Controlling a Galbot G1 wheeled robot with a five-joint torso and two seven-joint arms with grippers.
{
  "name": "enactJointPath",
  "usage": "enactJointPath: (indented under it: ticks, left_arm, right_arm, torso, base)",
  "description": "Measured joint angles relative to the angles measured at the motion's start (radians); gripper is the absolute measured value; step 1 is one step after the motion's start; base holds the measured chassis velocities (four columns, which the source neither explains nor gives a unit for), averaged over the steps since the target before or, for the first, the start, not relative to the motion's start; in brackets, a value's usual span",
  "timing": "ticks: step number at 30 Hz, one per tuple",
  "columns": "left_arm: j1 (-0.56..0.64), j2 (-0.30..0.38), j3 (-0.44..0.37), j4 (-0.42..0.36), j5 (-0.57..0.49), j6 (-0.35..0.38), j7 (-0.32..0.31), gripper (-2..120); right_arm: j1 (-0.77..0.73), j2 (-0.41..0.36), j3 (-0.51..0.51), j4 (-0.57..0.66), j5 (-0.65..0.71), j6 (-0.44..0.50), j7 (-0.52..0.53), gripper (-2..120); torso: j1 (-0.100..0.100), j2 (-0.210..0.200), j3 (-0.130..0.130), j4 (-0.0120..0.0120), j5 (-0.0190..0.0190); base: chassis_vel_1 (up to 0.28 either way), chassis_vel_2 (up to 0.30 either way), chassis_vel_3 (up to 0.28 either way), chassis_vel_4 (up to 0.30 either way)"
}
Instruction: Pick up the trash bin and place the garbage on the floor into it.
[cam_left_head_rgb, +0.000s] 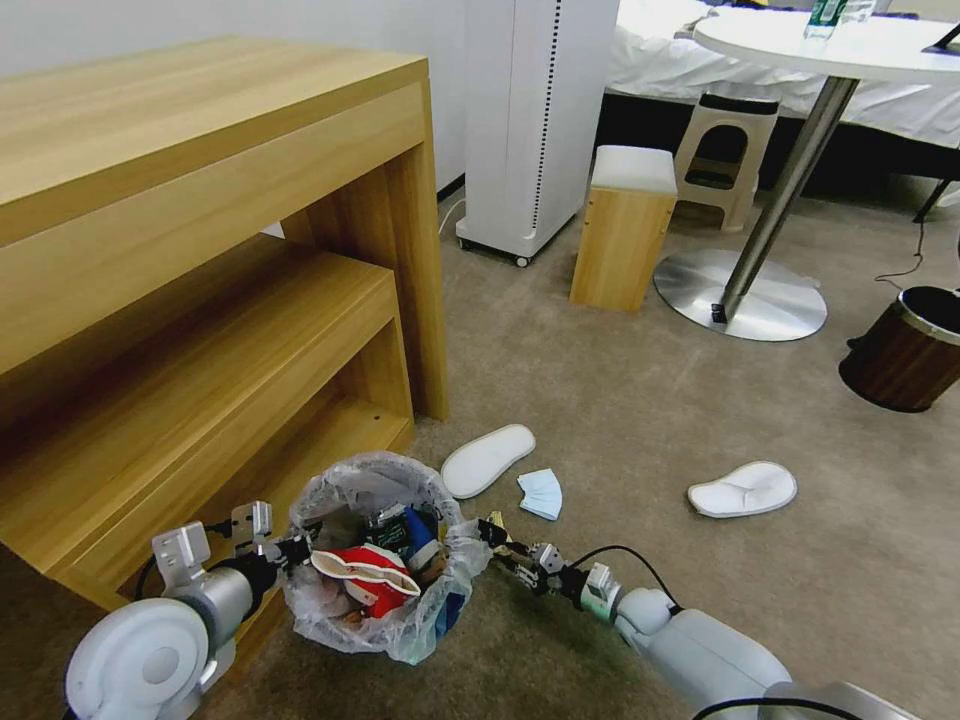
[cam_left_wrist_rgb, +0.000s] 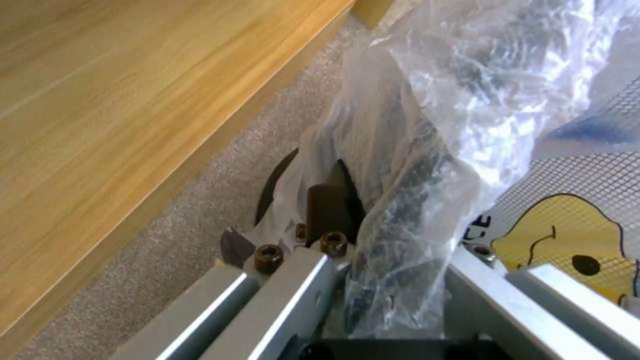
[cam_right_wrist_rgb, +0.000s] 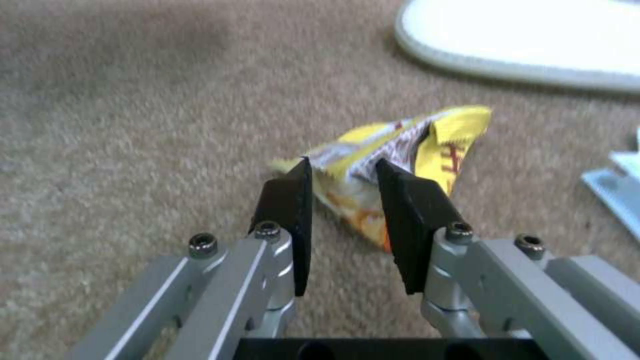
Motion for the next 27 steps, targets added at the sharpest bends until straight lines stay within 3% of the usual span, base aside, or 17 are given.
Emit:
enactJointPath:
  ticks: [11, 21, 24, 27]
  left_arm:
    - [0.008, -0.006, 0.005, -0.013, 0.002, -0.002, -0.002, 0]
    - [0.009, -0.013, 0.012, -0.014, 0.006, -0.003, -0.001, 0]
    - [0.008, -0.014, 0.012, -0.013, 0.006, -0.004, -0.001, 0]
    - [0.008, -0.018, 0.013, -0.010, 0.009, -0.004, 0.000, 0]
  right_arm:
    - [0.001, 0.012, 0.023, -0.035, -0.029, -0.006, 0.005, 28]
    - [0.021, 0.044, 0.027, -0.083, -0.045, -0.011, 0.011, 68]
    - [0.026, 0.047, 0.027, -0.086, -0.046, -0.013, 0.015, 76]
    - [0.029, 0.050, 0.027, -0.087, -0.048, -0.013, 0.019, 76]
  torso:
    - [0.000, 0.000, 0.000, 0.0001, -0.0001]
    - [0.000, 0.000, 0.000, 0.0001, -0.0001]
    - [0.000, 0.000, 0.000, 0.0001, 0.0000]
    - [0.000, 0.000, 0.000, 0.0001, 0.0000]
  base:
    - [0.000, 0.000, 0.000, 0.000]
    - [0.000, 0.000, 0.000, 0.000]
    - [0.000, 0.000, 0.000, 0.000]
    - [0.000, 0.000, 0.000, 0.000]
